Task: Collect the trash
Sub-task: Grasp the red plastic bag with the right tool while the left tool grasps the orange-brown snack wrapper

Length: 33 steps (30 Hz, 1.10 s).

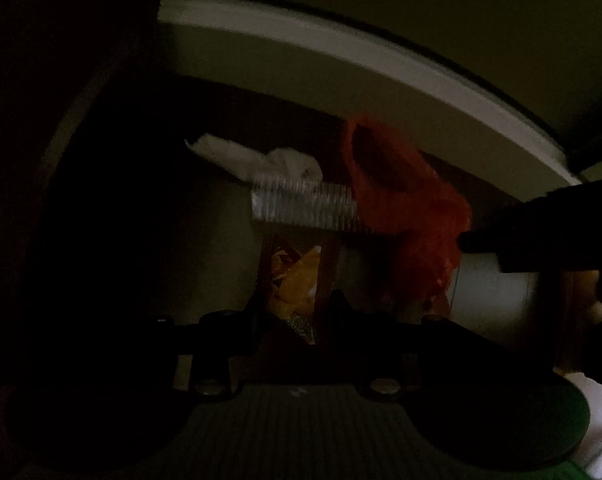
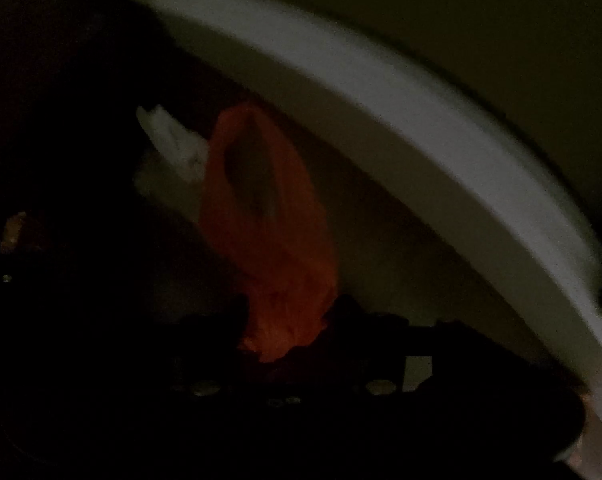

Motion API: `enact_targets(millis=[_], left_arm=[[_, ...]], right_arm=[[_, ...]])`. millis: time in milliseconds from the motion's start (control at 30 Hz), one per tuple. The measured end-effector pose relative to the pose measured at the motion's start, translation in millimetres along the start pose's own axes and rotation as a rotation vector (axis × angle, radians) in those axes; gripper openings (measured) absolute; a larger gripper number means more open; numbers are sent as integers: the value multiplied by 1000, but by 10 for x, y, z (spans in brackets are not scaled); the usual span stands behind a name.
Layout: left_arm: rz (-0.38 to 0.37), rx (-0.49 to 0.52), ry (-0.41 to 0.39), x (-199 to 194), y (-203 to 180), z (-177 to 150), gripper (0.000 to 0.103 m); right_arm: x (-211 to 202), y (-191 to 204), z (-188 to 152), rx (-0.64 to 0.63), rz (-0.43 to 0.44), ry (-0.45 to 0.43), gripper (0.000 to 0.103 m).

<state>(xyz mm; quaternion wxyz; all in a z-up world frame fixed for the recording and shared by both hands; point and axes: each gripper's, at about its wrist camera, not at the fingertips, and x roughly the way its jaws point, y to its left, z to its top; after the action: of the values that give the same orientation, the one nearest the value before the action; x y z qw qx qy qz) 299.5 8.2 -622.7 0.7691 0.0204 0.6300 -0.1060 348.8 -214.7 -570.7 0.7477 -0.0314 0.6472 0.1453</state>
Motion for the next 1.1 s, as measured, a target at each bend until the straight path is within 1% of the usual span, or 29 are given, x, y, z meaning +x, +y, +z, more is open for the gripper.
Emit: enact_targets(millis=[100, 167, 233, 367, 433, 467, 500, 600, 633, 667, 700, 800, 933, 1033, 1100], left_arm=[[-14, -3, 22, 114, -12, -27, 33], [-23, -3, 32, 175, -13, -44, 33], [-27, -6, 36, 199, -4, -69, 33], [-26, -15, 36, 230, 21, -79, 33], [-22, -22, 33, 236, 29, -80, 33], [-20, -26, 32, 235, 30, -82, 33], [-19, -30, 30, 218, 26, -88, 33], [-20, -28, 26, 197, 9, -100, 33], [-21, -27, 26, 196, 5, -106, 33], [-21, -26, 26, 197, 6, -113, 33], [-21, -25, 27, 182, 12, -118, 33], [-21, -17, 25, 116, 22, -116, 33], [-18, -8, 6, 4, 22, -53, 33], [-13, 3, -32, -208, 7, 33, 33], [-12, 3, -64, -416, 4, 112, 33]], right_arm=[[224, -7, 33, 7, 27, 34, 50], [342, 72, 22, -29, 15, 44, 51], [430, 97, 14, -36, 8, 51, 52], [505, 133, 62, -22, 0, 29, 53], [512, 151, 57, -25, -12, 29, 51], [520, 175, 41, -37, -25, 24, 46], [528, 197, 11, -48, -31, 19, 31], [372, 139, -73, -65, -6, 18, 17], [348, 137, -105, -79, 2, 13, 15], [322, 130, -135, -89, 10, 9, 9], [285, 121, -161, -98, 9, -1, 6], [114, 102, -215, -91, -4, -42, 4], [-318, 99, -290, -117, -14, -111, 3], [-726, 143, -326, -113, -11, -157, 3], [-992, 214, -327, -114, -9, -195, 3]])
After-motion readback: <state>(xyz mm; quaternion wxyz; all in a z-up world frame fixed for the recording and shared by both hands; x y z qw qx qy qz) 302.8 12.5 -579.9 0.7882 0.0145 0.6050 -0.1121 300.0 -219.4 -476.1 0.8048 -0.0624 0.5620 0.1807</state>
